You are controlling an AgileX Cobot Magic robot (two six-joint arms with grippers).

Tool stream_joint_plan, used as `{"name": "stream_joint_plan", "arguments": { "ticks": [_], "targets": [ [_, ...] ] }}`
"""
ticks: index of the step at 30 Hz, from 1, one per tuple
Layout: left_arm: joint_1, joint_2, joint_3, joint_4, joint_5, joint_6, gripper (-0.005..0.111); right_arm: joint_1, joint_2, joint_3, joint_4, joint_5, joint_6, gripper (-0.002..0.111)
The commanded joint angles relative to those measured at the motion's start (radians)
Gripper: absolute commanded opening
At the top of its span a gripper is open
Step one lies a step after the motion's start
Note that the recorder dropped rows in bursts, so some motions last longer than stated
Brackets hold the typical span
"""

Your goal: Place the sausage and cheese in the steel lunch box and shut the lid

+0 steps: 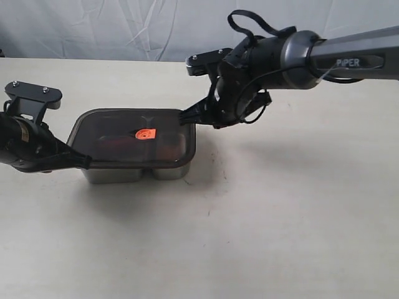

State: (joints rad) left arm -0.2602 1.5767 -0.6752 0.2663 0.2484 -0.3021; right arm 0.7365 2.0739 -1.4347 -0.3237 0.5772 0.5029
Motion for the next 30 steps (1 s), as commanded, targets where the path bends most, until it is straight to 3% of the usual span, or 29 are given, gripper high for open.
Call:
{"name": "stream_joint_plan", "arguments": {
  "ticks": [1,2,5,8,19,30],
  "targets": [
    [-0.012,0.001,-0.005,0.020,0.004,-0.001,0.000,-0.031,-0.110,-0.004,-0.017,0.169,-0.058,0.000],
    [-0.012,0.001,-0.005,0.020,0.004,-0.001,0.000,-0.029,-0.131,-0.004,0.015,0.222,-0.103,0.000],
    [-0.012,-0.003,-0.005,0.023,-0.003,-0.001,0.000,-0.010,-0.180,0.020,0.375,0.334,-0.474,0.000],
    [-0.012,-0.007,-0.005,0.023,-0.003,-0.007,0.000,0.013,-0.179,0.048,0.525,0.334,-0.569,0.000],
    [-0.012,-0.007,-0.005,0.017,-0.008,-0.007,0.000,0.111,-0.114,0.067,0.568,0.253,-0.582,0.000],
    [-0.012,-0.007,-0.005,0.017,-0.010,-0.009,0.000,0.113,-0.090,0.063,0.577,0.146,-0.580,0.000]
  ]
}}
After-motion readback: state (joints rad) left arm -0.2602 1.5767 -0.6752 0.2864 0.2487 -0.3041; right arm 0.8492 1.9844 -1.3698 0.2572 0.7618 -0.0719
